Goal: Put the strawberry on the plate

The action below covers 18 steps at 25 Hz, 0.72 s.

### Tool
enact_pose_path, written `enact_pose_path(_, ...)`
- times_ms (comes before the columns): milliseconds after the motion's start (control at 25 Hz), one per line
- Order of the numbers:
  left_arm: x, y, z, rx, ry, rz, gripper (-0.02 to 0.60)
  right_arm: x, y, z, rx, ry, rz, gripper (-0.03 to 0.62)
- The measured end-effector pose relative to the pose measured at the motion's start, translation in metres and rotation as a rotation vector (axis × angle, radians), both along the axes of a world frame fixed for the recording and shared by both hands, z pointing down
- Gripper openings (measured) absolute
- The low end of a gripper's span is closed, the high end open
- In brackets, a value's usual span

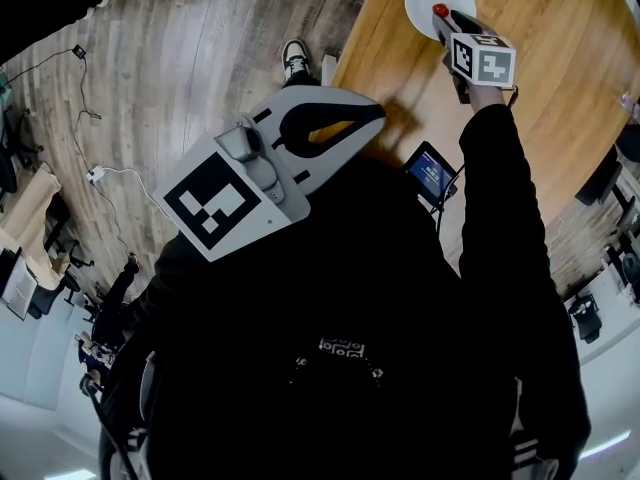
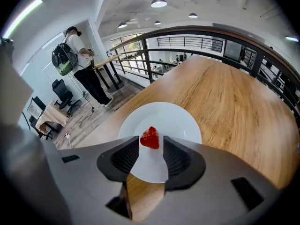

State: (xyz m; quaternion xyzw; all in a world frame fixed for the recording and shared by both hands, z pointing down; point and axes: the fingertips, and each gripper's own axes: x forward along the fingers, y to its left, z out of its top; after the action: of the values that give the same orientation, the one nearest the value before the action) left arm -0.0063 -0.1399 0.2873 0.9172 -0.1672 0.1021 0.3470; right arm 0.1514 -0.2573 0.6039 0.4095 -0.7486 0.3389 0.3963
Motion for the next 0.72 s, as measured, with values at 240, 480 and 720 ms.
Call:
enact_pose_path(240,0.001,0.008,-0.003,0.016,0.004,0.018,-0.002,-0.006,0.009,-0.011,0.017,-0.012,0.006,0.184)
enact_pose_path(480,0.000,0.008,-0.015,0.049,0.014,0.039,-0.002,-0.006,0.003,-0.035,0.059,-0.019,0.024,0.186)
enact_pose_path(720,-0.002,0.017,-0.016,0.072,0.006,0.064,-0.002,0.002,0.001,-0.065,0.126,-0.075,0.098,0.184)
